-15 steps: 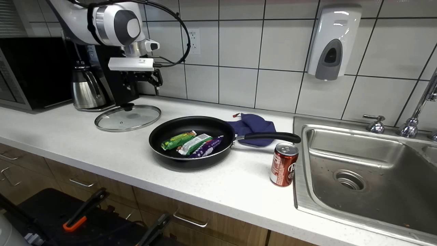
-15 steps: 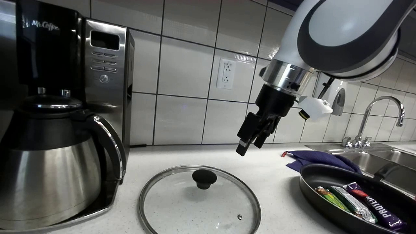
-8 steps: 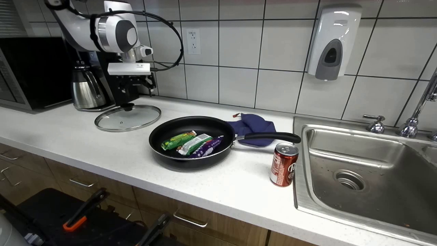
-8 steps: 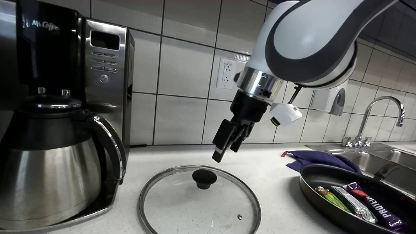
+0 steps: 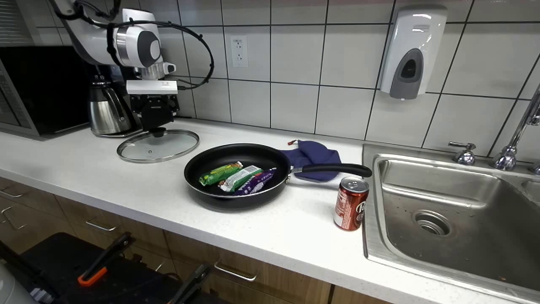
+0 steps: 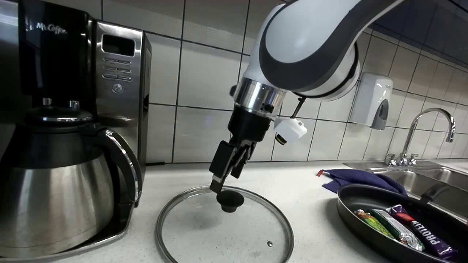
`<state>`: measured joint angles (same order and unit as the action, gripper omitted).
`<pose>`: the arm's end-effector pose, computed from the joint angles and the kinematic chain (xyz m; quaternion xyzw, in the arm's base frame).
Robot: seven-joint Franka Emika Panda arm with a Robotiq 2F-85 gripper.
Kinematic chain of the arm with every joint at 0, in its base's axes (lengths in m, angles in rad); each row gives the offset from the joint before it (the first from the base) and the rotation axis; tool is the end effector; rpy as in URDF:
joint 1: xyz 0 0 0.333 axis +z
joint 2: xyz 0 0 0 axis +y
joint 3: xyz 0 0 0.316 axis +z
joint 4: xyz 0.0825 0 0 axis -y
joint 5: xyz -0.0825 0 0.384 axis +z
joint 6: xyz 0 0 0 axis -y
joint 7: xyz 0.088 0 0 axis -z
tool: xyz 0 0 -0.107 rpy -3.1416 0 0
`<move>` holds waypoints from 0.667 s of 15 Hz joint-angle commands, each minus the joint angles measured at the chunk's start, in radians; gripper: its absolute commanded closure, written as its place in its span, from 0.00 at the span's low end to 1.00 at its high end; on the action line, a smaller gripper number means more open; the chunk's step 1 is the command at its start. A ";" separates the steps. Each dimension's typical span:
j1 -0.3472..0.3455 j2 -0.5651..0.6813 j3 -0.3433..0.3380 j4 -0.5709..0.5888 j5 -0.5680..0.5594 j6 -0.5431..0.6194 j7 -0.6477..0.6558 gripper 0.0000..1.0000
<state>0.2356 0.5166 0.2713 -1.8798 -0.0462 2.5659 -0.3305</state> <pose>0.5783 0.3074 0.2612 -0.9104 -0.3997 -0.0896 0.0583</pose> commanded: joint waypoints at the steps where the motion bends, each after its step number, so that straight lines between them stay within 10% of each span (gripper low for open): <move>1: 0.023 0.021 -0.019 0.069 -0.053 -0.129 0.011 0.00; 10: 0.028 0.081 -0.012 0.134 -0.076 -0.181 -0.009 0.00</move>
<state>0.2519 0.5646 0.2628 -1.8009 -0.1029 2.4206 -0.3307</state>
